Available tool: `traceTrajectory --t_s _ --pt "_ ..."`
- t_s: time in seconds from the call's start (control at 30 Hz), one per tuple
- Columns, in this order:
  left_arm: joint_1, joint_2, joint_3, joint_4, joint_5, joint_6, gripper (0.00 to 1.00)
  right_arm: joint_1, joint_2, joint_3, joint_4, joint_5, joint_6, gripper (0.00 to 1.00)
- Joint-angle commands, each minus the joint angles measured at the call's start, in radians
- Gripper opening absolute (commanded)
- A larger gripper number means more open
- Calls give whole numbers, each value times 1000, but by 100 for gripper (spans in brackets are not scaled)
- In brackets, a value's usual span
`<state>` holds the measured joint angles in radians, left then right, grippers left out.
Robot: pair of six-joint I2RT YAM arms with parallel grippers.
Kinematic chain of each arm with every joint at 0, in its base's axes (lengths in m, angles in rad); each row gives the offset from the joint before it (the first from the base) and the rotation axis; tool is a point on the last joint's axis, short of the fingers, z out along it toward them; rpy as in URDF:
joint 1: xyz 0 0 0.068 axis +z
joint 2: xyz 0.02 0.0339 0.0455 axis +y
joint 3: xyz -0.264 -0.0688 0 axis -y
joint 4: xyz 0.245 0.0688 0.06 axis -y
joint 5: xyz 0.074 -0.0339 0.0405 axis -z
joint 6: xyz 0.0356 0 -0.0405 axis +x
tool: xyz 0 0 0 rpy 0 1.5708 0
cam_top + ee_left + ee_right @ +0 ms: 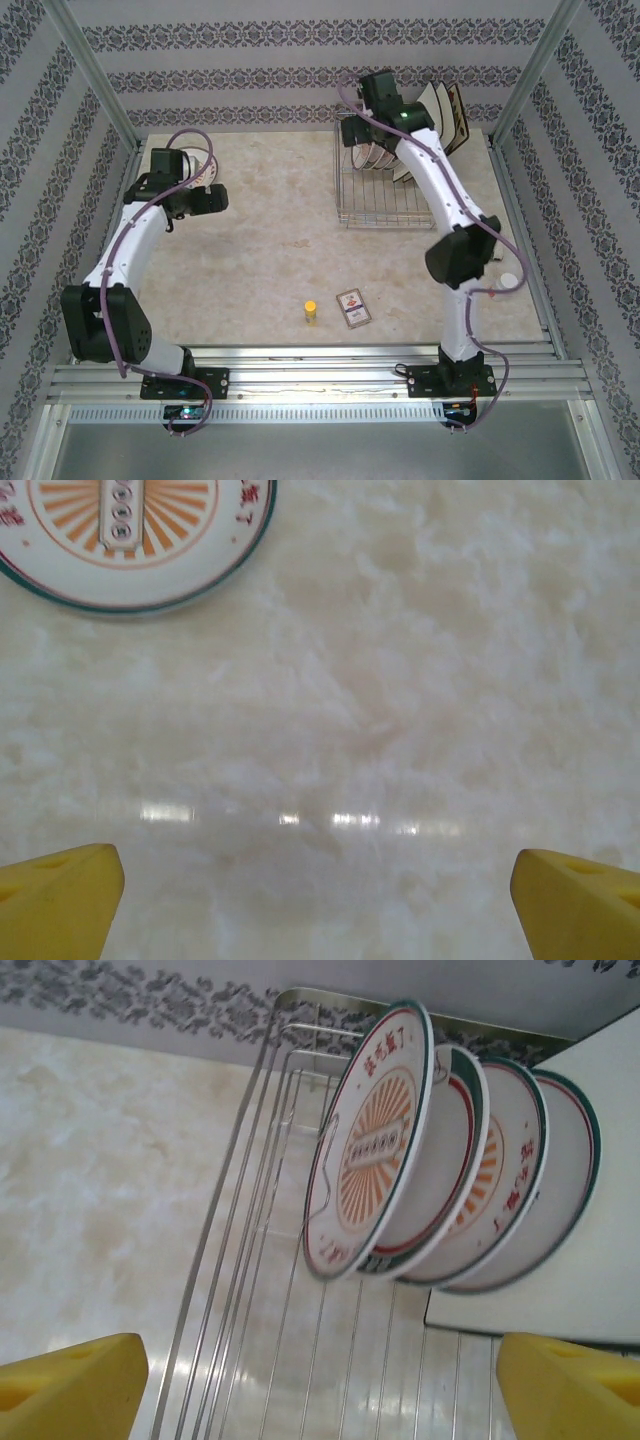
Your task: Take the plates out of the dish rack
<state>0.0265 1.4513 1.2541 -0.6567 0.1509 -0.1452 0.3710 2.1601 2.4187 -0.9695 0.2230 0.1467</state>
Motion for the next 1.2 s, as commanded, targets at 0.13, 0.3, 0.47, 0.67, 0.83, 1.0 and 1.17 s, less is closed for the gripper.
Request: traceTrajectory --t_s 0.13,0.3,0.47,0.67,0.83,1.0,1.17 --pt "-32 -89 4 -211 -26 64 100 -11 237 294 -55 160 40 85" --pt "-41 -92 32 -269 -64 73 100 -34 296 286 30 140 46 81" --pt "-46 -106 33 -275 -78 73 100 -42 353 289 110 170 31 78" --pt "-48 -108 22 -278 -89 70 100 -63 405 303 179 119 58 69" --pt "-48 -95 20 -279 -93 71 100 -65 433 335 216 109 71 55" --pt "-48 -93 28 -281 -101 70 100 -70 442 345 235 86 107 42" --pt "-48 -95 34 -289 -109 73 100 -67 451 351 239 78 116 29"
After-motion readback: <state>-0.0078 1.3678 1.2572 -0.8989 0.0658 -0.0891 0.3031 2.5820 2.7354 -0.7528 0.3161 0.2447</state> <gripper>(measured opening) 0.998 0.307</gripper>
